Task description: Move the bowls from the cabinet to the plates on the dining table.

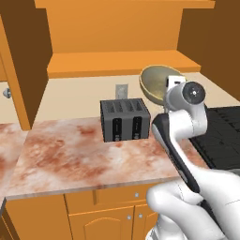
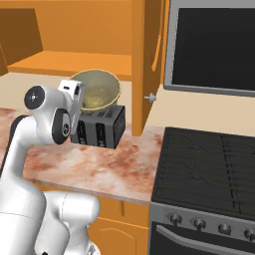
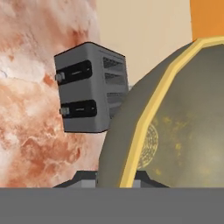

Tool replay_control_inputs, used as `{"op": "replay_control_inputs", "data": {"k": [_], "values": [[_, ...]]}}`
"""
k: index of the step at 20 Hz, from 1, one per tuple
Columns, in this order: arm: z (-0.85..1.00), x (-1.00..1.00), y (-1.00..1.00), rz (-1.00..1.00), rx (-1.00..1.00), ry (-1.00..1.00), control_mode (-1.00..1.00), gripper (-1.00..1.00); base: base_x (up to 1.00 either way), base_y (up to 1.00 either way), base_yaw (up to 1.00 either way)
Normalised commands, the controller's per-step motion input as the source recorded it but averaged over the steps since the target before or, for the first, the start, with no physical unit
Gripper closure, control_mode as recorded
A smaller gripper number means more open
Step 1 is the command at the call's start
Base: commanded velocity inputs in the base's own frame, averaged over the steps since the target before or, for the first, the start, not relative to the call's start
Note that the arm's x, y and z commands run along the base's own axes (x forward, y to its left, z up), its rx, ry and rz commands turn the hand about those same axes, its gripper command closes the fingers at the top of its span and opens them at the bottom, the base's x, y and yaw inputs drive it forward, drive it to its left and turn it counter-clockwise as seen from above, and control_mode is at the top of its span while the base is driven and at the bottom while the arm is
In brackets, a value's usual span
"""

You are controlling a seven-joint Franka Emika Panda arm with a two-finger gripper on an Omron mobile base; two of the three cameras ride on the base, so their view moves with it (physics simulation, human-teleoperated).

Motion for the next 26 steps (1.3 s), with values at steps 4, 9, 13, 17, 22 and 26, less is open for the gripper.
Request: {"op": "replay_control_inputs", "data": {"k": [4,9,13,17,22,26], "values": [[-0.62,-0.22,0.00,0.12,-0.10,0.00,-1.00,1.00,0.00,0.00,0.00],[-0.61,-0.06,0.00,0.12,-0.12,0.02,-1.00,1.00,0.00,0.00,0.00],[-0.50,-0.08,0.00,0.11,-0.13,0.01,-1.00,1.00,0.00,0.00,0.00],[-0.44,-0.03,0.00,0.08,-0.12,0.00,-1.00,1.00,0.00,0.00,0.00],[-0.24,0.00,0.00,0.02,-0.03,0.00,-1.00,1.00,0.00,0.00,0.00],[-0.12,0.00,0.00,0.00,0.00,0.00,-1.00,1.00,0.00,0.00,0.00]]}}
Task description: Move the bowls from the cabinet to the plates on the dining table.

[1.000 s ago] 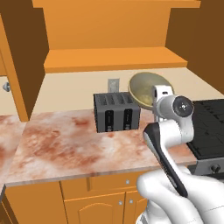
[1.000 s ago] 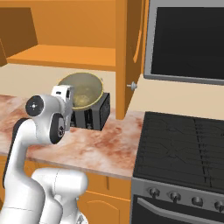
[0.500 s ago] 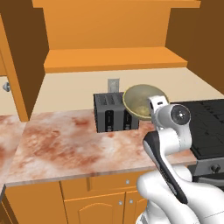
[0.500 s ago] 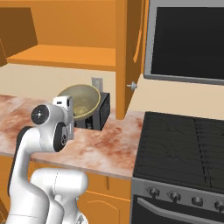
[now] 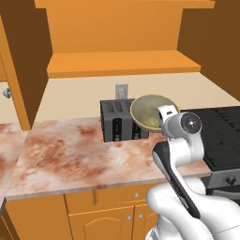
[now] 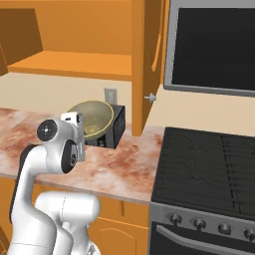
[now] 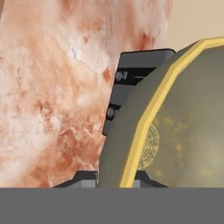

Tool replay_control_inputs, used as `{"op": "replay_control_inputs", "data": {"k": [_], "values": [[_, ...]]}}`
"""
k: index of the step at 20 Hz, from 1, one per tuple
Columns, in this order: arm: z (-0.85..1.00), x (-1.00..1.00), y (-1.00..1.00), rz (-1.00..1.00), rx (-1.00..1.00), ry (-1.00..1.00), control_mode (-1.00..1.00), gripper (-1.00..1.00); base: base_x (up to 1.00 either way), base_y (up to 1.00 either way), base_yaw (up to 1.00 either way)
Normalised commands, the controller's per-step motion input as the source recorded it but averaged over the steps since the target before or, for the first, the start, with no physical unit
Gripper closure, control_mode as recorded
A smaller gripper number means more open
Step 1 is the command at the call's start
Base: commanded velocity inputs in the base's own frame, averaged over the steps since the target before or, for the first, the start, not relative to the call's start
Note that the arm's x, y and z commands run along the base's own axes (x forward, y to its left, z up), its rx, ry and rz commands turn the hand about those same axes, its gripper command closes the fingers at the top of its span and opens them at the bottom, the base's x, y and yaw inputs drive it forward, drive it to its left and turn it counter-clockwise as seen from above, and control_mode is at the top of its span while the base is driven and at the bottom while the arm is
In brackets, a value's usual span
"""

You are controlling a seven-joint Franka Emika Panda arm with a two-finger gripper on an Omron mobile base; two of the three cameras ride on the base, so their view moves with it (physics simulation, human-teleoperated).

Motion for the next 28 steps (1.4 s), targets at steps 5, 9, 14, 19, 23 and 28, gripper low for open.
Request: {"op": "replay_control_inputs", "data": {"k": [5,9,14,19,23,28], "values": [[-0.13,0.00,0.00,0.00,0.00,0.00,-1.00,1.00,0.00,0.00,0.00],[0.00,0.00,0.00,0.00,0.00,0.00,1.00,1.00,-0.27,0.00,0.00],[0.00,0.00,0.00,0.00,0.00,0.00,1.00,1.00,-0.85,0.03,0.00],[0.00,0.00,0.00,0.00,0.00,0.00,1.00,1.00,-0.96,0.08,0.00],[0.00,0.00,0.00,0.00,0.00,0.00,1.00,1.00,-0.83,0.02,0.00],[0.00,0.00,0.00,0.00,0.00,0.00,1.00,1.00,-0.23,-0.41,0.00]]}}
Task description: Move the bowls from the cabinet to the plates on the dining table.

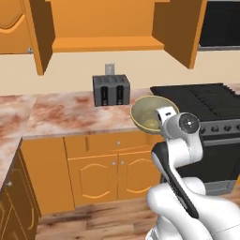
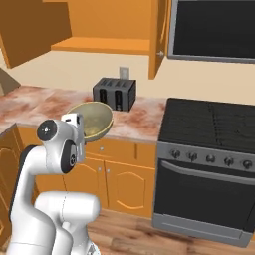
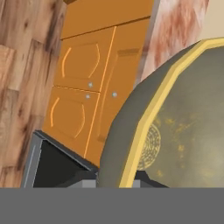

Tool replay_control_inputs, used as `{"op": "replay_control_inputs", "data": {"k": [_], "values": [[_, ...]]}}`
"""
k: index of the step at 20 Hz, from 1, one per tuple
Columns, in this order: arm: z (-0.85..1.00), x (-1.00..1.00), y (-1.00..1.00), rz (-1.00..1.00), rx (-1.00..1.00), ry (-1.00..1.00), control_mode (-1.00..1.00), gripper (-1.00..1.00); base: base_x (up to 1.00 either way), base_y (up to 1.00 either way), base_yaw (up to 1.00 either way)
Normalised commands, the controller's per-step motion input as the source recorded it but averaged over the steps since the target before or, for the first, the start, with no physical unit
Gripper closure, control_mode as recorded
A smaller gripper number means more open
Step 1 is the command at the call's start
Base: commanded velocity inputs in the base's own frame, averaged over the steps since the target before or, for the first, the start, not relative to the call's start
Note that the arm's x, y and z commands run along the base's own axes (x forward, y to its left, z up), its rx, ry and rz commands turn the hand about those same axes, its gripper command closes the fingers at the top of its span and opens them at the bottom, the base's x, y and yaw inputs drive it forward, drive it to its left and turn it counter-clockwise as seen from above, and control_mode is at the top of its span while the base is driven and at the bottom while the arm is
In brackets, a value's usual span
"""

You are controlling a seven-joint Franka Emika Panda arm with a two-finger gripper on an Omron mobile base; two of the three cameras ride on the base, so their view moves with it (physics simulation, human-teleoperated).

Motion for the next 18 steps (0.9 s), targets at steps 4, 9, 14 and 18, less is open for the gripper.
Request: {"op": "replay_control_inputs", "data": {"k": [4,9,14,18], "values": [[0.00,0.00,0.00,0.00,0.00,0.00,1.00,1.00,-0.02,-0.92,0.00],[0.00,0.00,0.00,0.00,0.00,0.00,1.00,1.00,-0.14,-1.00,-0.02],[0.00,0.00,0.00,0.00,0.00,0.00,1.00,1.00,-0.15,-0.74,-0.26],[0.00,0.00,0.00,0.00,0.00,0.00,1.00,1.00,-0.06,-0.63,-0.44]]}}
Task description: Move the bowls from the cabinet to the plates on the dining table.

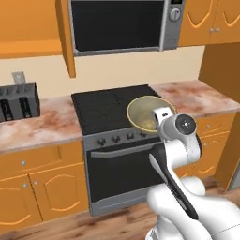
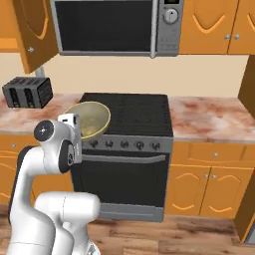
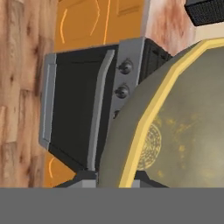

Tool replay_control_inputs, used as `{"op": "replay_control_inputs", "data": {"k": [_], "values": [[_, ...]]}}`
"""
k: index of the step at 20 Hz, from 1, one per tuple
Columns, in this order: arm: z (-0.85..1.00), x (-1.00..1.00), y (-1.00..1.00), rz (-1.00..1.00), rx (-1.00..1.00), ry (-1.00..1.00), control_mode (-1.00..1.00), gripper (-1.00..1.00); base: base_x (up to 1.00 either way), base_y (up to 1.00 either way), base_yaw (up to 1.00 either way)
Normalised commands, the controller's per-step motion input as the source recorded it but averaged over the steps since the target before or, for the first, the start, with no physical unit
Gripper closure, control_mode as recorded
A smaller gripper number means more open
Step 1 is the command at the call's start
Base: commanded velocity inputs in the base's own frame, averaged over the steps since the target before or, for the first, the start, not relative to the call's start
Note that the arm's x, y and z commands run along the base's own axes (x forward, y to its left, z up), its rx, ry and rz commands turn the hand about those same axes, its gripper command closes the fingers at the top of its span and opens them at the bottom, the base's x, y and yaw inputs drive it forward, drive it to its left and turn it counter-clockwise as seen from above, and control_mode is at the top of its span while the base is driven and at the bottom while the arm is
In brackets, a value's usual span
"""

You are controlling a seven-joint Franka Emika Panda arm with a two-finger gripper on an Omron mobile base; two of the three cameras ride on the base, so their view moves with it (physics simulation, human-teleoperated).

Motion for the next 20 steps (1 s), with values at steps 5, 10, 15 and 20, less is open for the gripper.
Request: {"op": "replay_control_inputs", "data": {"k": [5,10,15,20], "values": [[0.00,0.00,0.00,0.00,0.00,0.00,1.00,1.00,-0.01,-0.56,-0.56],[0.00,0.00,0.00,0.00,0.00,0.00,1.00,1.00,-0.03,-0.54,-0.58],[0.00,0.00,0.00,0.00,0.00,0.00,1.00,1.00,-0.14,-0.49,-0.53],[0.00,0.00,0.00,0.00,0.00,0.00,1.00,1.00,-0.20,-0.50,-0.53]]}}
